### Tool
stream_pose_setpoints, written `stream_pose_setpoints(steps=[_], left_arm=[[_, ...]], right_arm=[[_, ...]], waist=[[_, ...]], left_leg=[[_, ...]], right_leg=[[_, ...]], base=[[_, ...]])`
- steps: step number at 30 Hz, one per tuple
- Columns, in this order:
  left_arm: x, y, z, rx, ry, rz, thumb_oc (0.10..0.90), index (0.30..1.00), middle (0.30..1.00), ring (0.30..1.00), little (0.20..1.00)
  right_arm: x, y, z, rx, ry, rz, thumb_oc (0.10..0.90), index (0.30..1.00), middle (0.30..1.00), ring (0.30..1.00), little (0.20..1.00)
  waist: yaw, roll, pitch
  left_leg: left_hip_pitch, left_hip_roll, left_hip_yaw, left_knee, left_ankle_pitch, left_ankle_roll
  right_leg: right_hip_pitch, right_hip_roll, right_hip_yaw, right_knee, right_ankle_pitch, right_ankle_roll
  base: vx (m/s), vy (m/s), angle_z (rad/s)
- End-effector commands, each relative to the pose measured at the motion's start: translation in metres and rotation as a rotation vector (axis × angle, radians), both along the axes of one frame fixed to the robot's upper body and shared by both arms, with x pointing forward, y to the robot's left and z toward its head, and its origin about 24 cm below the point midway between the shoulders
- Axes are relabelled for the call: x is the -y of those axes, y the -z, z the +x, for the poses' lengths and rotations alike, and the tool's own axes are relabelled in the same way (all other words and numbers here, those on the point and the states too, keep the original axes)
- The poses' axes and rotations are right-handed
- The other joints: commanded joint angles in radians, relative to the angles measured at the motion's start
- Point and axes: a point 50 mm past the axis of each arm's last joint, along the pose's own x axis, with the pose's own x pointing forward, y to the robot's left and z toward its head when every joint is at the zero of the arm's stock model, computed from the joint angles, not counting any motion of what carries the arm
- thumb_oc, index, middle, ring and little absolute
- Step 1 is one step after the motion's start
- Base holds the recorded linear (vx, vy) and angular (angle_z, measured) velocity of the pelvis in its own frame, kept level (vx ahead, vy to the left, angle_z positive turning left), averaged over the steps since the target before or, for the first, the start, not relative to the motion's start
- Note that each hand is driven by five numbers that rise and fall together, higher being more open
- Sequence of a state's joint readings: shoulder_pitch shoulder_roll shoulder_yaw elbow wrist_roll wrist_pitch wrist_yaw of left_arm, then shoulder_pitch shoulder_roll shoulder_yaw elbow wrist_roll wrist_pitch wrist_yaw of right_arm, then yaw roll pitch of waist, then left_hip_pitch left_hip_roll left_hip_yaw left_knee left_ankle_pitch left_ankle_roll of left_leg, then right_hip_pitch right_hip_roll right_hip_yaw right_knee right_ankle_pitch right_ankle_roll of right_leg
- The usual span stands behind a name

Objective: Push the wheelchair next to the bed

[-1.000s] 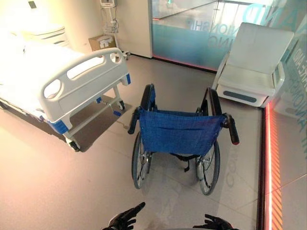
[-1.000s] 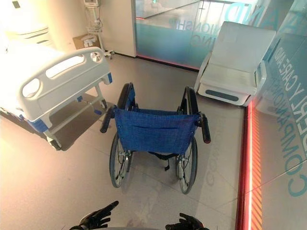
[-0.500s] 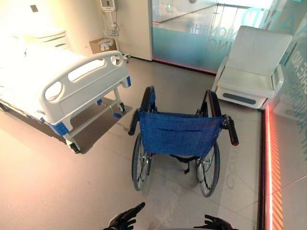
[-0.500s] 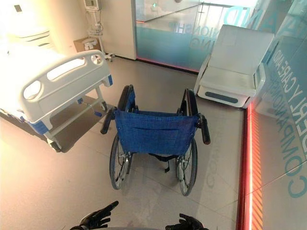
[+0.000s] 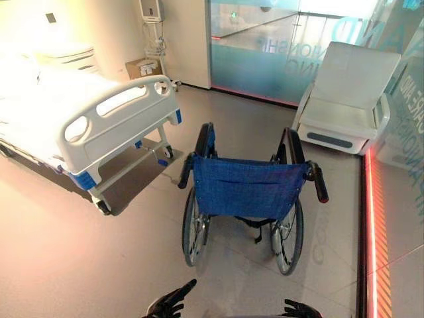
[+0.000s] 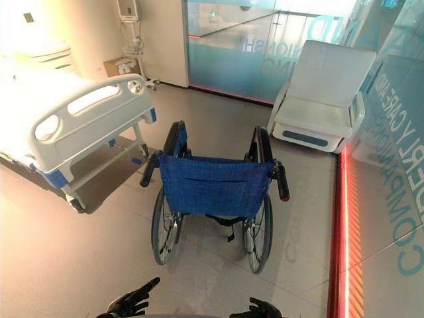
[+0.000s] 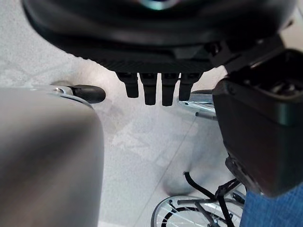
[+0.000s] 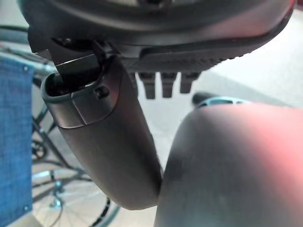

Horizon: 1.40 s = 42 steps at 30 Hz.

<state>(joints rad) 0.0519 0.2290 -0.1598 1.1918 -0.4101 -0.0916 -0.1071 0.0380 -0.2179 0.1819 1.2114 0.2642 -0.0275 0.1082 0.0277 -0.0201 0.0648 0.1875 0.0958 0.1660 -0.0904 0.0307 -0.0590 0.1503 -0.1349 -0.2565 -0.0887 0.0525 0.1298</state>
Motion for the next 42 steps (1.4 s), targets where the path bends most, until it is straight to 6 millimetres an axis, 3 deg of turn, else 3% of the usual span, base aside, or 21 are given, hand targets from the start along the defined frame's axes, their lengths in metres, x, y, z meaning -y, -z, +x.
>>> stream_pose_setpoints(steps=[1,4,5,6,10,12,13,17,18,21,22,23,26,29,33,37,42], left_arm=[[-0.018,-0.012,0.031,0.122,-0.084,0.047,0.8,0.9,0.9,0.9,0.9],[-0.05,-0.024,0.036,0.172,-0.172,0.103,0.8,0.9,0.9,0.9,0.9],[-0.051,-0.025,0.036,0.177,-0.175,0.106,0.8,0.9,0.9,0.9,0.9],[-0.067,-0.035,0.044,0.219,-0.212,0.139,0.8,0.9,0.9,0.9,0.9],[-0.101,-0.062,0.063,0.33,-0.273,0.21,0.8,0.9,0.9,0.9,0.9],[-0.115,-0.077,0.073,0.389,-0.295,0.232,0.8,0.9,0.9,0.9,0.9],[-0.126,-0.093,0.084,0.461,-0.3,0.252,0.8,0.9,0.9,0.9,0.9],[-0.137,-0.124,0.107,0.591,-0.277,0.258,0.8,0.9,0.9,0.9,0.9],[-0.141,-0.139,0.117,0.65,-0.272,0.263,0.8,0.9,0.9,0.9,0.9],[-0.146,-0.165,0.133,0.738,-0.259,0.285,0.8,0.9,0.9,0.9,0.9],[-0.148,-0.184,0.143,0.804,-0.251,0.299,0.8,0.9,0.9,0.9,0.9],[-0.148,-0.187,0.145,0.814,-0.249,0.3,0.8,0.9,0.9,0.9,0.9],[-0.149,-0.233,0.165,0.968,-0.195,0.318,0.8,0.9,0.9,0.9,0.9],[-0.146,-0.252,0.175,1.031,-0.159,0.319,0.8,0.9,0.9,0.9,0.9],[-0.132,-0.306,0.203,1.187,-0.059,0.286,0.8,0.9,0.9,0.9,0.9],[-0.123,-0.333,0.215,1.249,0.015,0.269,0.8,0.9,0.9,0.9,0.9],[-0.118,-0.353,0.224,1.286,0.066,0.293,0.8,0.9,0.9,0.9,0.9]], right_arm=[[0.028,-0.013,0.033,0.107,0.098,-0.104,0.8,0.9,0.9,0.9,0.9],[0.065,-0.027,0.039,0.152,0.196,-0.176,0.8,0.9,0.9,0.9,0.9],[0.067,-0.028,0.039,0.153,0.199,-0.179,0.8,0.9,0.9,0.9,0.9],[0.091,-0.041,0.046,0.204,0.26,-0.215,0.8,0.9,0.9,0.9,0.9],[0.131,-0.071,0.063,0.324,0.359,-0.286,0.8,0.9,0.9,0.9,0.9],[0.144,-0.086,0.073,0.393,0.379,-0.317,0.8,0.9,0.9,0.9,0.9],[0.154,-0.103,0.085,0.468,0.386,-0.34,0.8,0.9,0.9,0.9,0.9],[0.163,-0.137,0.113,0.609,0.364,-0.39,0.8,0.9,0.9,0.9,0.9],[0.165,-0.153,0.124,0.662,0.341,-0.416,0.8,0.9,0.9,0.9,0.9],[0.167,-0.178,0.139,0.728,0.3,-0.491,0.8,0.9,0.9,0.9,0.9],[0.168,-0.196,0.148,0.779,0.288,-0.519,0.8,0.9,0.9,0.9,0.9],[0.168,-0.199,0.15,0.787,0.286,-0.523,0.8,0.9,0.9,0.9,0.9],[0.166,-0.24,0.17,0.933,0.272,-0.574,0.8,0.9,0.9,0.9,0.9],[0.162,-0.259,0.18,1.012,0.266,-0.57,0.8,0.9,0.9,0.9,0.9],[0.14,-0.31,0.208,1.193,0.194,-0.543,0.8,0.9,0.9,0.9,0.9],[0.125,-0.334,0.223,1.251,0.093,-0.527,0.8,0.9,0.9,0.9,0.9],[0.113,-0.347,0.232,1.273,0.004,-0.467,0.8,0.9,0.9,0.9,0.9]], waist=[[0.007,-0.01,0.059],[0.011,-0.014,0.063],[0.011,-0.014,0.063],[0.014,-0.013,0.061],[0.016,-0.01,0.058],[0.015,-0.008,0.056],[0.012,-0.006,0.053],[0.008,-0.002,0.051],[0.006,0.0,0.051],[0.004,0.002,0.05],[0.003,0.004,0.051],[0.003,0.004,0.051],[0.002,0.009,0.051],[0.003,0.011,0.049],[0.005,0.016,0.039],[0.004,0.017,0.03],[0.002,0.016,0.025]], left_leg=[[-0.012,-0.092,0.021,0.043,-0.066,0.042],[-0.012,-0.088,0.025,0.04,-0.064,0.041],[-0.012,-0.088,0.025,0.039,-0.064,0.041],[-0.012,-0.086,0.027,0.036,-0.063,0.041],[-0.011,-0.086,0.027,0.027,-0.062,0.04],[-0.01,-0.087,0.026,0.021,-0.061,0.039],[-0.009,-0.087,0.025,0.017,-0.061,0.039],[-0.012,-0.088,0.024,0.014,-0.061,0.038],[-0.014,-0.088,0.023,0.013,-0.06,0.038],[-0.015,-0.089,0.022,0.012,-0.059,0.036],[-0.014,-0.088,0.022,0.011,-0.058,0.035],[-0.014,-0.088,0.022,0.011,-0.058,0.035],[-0.011,-0.086,0.023,0.008,-0.056,0.033],[-0.012,-0.084,0.025,0.007,-0.056,0.031],[-0.009,-0.085,0.03,0.004,-0.057,0.028],[-0.011,-0.085,0.034,0.003,-0.058,0.025],[-0.011,-0.087,0.038,0.003,-0.057,0.024]], right_leg=[[0.016,0.057,0.003,0.066,-0.056,-0.035],[0.015,0.058,0.003,0.061,-0.052,-0.031],[0.016,0.058,0.004,0.061,-0.051,-0.031],[0.015,0.057,0.003,0.057,-0.049,-0.029],[0.013,0.056,0.001,0.05,-0.043,-0.026],[0.013,0.055,0.002,0.046,-0.042,-0.025],[0.013,0.054,0.002,0.041,-0.04,-0.023],[0.008,0.05,0.002,0.04,-0.038,-0.02],[0.007,0.049,0.002,0.038,-0.037,-0.018],[0.006,0.046,0.001,0.037,-0.037,-0.016],[0.007,0.045,0.002,0.036,-0.037,-0.015],[0.007,0.045,0.002,0.035,-0.037,-0.015],[0.011,0.044,0.002,0.034,-0.04,-0.015],[0.012,0.043,0.001,0.034,-0.041,-0.015],[0.019,0.042,-0.003,0.026,-0.044,-0.016],[0.022,0.04,-0.008,0.021,-0.044,-0.013],[0.025,0.039,-0.012,0.016,-0.042,-0.013]], base=[[0.0,0.0,0.0],[-0.01,-0.01,0.0],[0.0,0.0,0.0],[0.0,0.0,0.0],[0.0,0.0,0.0],[0.0,0.0,0.0],[0.0,0.0,0.0],[0.0,0.009,0.0],[-0.01,0.03,0.01],[0.0,0.026,0.01],[0.0,0.0,0.0],[0.01,0.037,0.02],[0.01,0.012,0.0],[0.0,0.0,0.0],[0.0,0.0,0.0],[0.0,0.0,0.0],[0.0,0.0,0.0]])
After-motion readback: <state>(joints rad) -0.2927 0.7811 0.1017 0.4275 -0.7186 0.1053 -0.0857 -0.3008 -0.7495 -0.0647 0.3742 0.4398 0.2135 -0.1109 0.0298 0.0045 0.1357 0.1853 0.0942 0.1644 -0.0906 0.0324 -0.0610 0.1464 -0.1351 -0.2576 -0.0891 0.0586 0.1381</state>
